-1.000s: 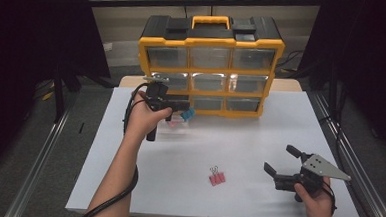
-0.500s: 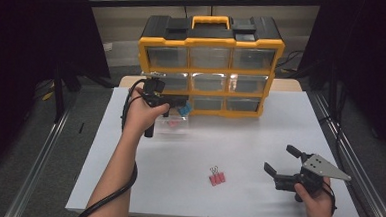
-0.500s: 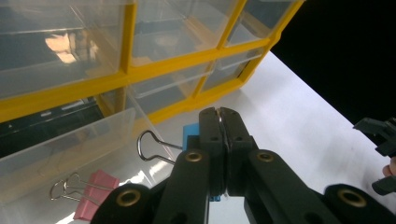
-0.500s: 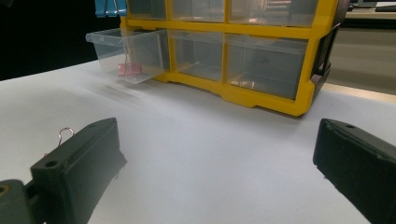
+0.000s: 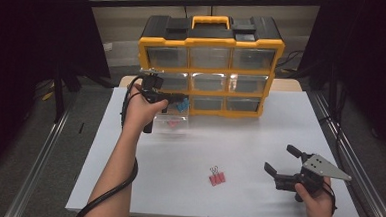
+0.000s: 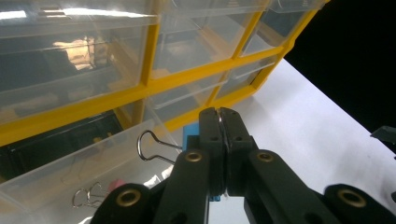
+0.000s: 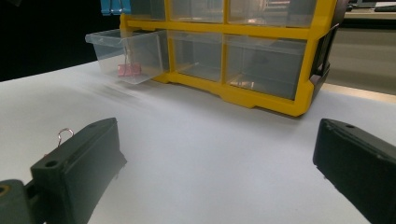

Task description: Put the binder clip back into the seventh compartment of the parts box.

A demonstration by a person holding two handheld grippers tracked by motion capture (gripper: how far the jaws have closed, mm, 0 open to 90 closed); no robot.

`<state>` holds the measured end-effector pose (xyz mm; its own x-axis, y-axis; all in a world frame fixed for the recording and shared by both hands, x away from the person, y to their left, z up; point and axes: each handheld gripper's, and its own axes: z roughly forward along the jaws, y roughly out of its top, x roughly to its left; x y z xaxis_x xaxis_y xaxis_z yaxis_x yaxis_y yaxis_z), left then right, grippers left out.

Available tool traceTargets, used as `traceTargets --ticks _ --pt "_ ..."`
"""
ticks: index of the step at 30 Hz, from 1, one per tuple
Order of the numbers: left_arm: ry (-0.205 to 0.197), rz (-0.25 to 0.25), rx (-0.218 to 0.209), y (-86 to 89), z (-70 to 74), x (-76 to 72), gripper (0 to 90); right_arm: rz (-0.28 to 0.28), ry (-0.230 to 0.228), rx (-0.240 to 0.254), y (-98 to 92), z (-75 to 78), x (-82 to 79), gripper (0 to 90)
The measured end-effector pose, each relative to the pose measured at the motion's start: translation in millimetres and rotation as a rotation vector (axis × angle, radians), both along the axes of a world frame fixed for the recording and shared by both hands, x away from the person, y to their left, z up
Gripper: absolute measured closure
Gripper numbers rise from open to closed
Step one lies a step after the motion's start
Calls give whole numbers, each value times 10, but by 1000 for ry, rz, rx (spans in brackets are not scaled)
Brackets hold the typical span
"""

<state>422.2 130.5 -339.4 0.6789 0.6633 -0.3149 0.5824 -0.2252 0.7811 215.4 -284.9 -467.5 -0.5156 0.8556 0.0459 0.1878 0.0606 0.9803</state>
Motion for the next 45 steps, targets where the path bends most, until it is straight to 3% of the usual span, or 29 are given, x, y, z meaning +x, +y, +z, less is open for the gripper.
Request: traceTargets --ticks 7,19,31,36,42,45 --pt "-21 12 11 19 -33 46 890 0 -2 -2 3 -3 4 7" --pt "-16 56 17 61 -144 102 887 3 4 -3 8 -6 5 7" --pt "-11 69 16 95 -254 140 881 1 3 -1 2 -5 4 7" --pt "-14 58 39 97 -280 153 882 3 1 4 2 -3 5 8" --pt "-15 62 23 89 -296 156 882 3 3 2 5 -6 4 8" --pt "-11 62 7 80 -293 146 821 3 3 -1 1 -4 5 8"
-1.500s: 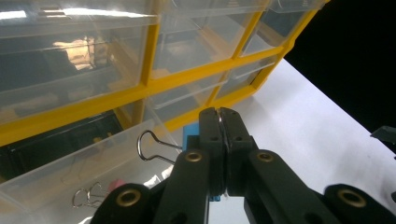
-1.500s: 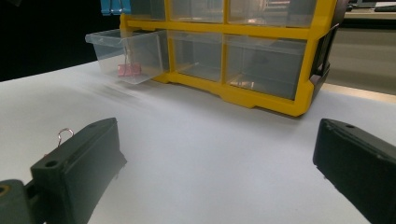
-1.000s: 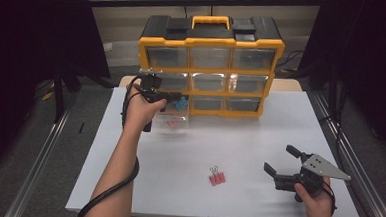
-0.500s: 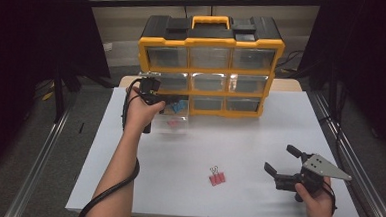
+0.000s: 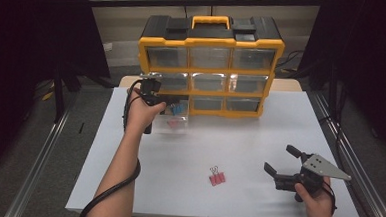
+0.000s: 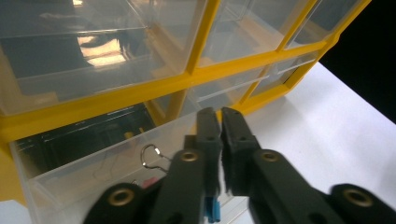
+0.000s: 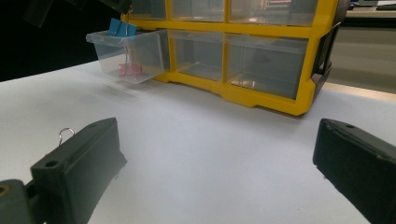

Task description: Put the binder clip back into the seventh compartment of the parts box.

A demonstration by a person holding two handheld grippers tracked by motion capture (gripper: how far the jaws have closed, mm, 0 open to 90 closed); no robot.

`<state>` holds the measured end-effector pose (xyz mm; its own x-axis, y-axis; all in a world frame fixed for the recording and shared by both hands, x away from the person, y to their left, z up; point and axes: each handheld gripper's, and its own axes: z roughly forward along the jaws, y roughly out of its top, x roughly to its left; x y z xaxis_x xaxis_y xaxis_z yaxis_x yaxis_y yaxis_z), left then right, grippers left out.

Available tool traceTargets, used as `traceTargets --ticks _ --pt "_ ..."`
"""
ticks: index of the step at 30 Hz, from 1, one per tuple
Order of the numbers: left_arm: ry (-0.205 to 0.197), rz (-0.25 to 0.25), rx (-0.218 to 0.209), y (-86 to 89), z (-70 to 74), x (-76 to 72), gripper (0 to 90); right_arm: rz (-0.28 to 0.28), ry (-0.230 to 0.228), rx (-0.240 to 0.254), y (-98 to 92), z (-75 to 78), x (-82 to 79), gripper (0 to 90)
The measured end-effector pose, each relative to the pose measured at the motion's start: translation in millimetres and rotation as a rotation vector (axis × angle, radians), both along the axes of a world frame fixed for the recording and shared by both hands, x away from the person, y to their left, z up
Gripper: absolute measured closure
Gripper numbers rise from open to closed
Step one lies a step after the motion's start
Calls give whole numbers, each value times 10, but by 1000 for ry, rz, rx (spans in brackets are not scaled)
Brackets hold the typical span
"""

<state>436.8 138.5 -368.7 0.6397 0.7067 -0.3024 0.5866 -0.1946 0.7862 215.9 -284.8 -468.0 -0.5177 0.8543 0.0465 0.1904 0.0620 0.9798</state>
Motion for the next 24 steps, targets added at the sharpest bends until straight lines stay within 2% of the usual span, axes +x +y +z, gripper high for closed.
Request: traceTargets --ticks 8,14,15,18,21,24 --pt "4 -8 -6 30 2 -67 701 2 3 -1 10 -2 -4 8" --pt "9 -19 -39 56 18 -152 631 3 3 0 13 -1 -5 9" --pt "4 -16 -32 57 17 -167 618 4 -3 -3 12 -1 -3 10" --pt "2 -34 -46 63 18 -215 585 3 3 -2 12 -1 -6 9" --pt "-14 -49 -36 62 18 -262 540 3 2 0 13 -2 -5 9" --pt "-10 -61 -56 42 4 -311 501 4 -2 -3 13 -1 -4 10"
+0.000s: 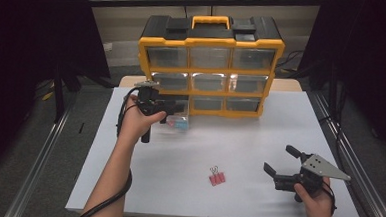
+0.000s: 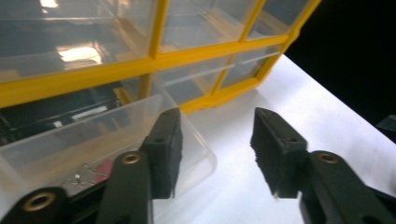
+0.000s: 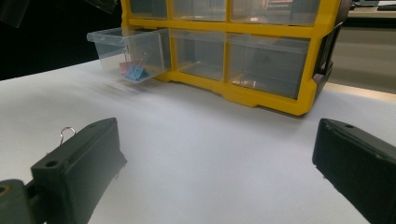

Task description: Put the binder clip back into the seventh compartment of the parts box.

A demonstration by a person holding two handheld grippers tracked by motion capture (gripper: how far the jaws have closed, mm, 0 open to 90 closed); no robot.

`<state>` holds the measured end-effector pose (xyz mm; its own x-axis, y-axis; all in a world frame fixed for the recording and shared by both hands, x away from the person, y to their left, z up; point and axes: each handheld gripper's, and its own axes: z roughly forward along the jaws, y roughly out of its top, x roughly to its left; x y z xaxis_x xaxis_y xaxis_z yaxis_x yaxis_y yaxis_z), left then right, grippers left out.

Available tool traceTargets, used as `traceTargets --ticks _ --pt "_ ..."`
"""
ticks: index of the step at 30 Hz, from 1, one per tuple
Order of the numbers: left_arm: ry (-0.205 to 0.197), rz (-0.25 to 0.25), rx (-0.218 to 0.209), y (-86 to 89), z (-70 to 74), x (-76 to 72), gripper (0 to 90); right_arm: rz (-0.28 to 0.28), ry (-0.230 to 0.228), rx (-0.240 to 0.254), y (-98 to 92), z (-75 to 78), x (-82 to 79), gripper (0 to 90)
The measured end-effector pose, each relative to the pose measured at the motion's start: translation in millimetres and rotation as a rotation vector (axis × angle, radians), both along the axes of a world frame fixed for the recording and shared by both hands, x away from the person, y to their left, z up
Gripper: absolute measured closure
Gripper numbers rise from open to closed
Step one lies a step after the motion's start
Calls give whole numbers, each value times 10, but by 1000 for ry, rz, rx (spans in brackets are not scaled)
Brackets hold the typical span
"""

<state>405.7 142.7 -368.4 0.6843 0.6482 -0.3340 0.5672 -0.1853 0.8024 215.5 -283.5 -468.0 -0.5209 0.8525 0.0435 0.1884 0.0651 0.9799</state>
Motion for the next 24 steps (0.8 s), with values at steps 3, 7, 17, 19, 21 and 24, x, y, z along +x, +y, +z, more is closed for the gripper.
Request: traceTargets --ticks 3,7,17,19,21,24 --pt "-14 -16 14 -3 -15 -44 460 -4 2 0 0 0 -1 10" --pt "-31 -32 -11 -26 -41 -106 398 -2 1 -3 5 -3 1 10" --pt "-59 -56 -17 -111 -85 -243 270 -8 -2 -2 0 1 -1 9" --pt "-63 -64 -15 -125 -101 -271 249 -3 -2 -4 0 0 -1 9" --pt "-68 -69 -1 -136 -113 -301 234 -4 1 -1 -1 -1 -1 9" --pt "-76 -76 4 -162 -136 -347 224 -7 -2 -3 -1 1 -3 9"
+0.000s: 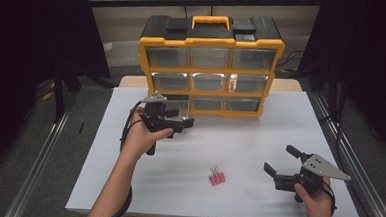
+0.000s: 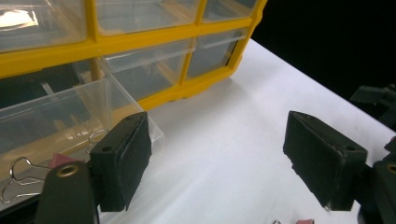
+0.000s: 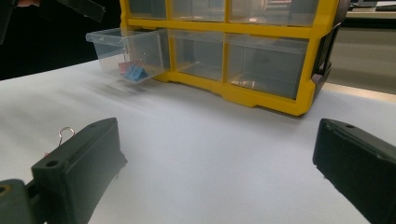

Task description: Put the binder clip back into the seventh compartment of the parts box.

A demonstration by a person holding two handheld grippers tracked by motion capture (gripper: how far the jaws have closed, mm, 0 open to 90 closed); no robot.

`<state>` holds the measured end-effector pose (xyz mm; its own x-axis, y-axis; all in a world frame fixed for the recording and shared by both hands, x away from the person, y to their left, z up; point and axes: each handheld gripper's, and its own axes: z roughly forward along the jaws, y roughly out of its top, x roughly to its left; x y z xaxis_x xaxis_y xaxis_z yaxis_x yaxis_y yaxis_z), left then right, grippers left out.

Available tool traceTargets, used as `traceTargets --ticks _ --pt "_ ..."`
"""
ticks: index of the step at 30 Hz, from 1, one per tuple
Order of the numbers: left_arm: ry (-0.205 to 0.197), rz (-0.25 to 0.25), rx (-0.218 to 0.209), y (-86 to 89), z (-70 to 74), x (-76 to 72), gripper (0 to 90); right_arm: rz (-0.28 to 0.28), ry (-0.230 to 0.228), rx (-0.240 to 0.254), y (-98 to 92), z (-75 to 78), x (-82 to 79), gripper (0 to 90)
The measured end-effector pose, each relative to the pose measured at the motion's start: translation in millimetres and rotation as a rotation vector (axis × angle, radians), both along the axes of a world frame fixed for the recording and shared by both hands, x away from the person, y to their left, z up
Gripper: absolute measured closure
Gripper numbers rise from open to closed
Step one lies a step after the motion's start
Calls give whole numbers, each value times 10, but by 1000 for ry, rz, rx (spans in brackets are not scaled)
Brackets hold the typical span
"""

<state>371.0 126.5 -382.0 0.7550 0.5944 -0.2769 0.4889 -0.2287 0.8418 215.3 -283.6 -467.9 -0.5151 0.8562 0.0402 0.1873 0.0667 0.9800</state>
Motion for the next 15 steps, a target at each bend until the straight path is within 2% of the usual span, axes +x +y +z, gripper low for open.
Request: traceTargets --ticks 3,15 --pt "-1 -13 -11 -28 -31 -45 212 0 -1 0 0 1 0 9" --pt "-22 -57 -9 -92 -139 -202 173 2 2 -4 5 -1 -2 8"
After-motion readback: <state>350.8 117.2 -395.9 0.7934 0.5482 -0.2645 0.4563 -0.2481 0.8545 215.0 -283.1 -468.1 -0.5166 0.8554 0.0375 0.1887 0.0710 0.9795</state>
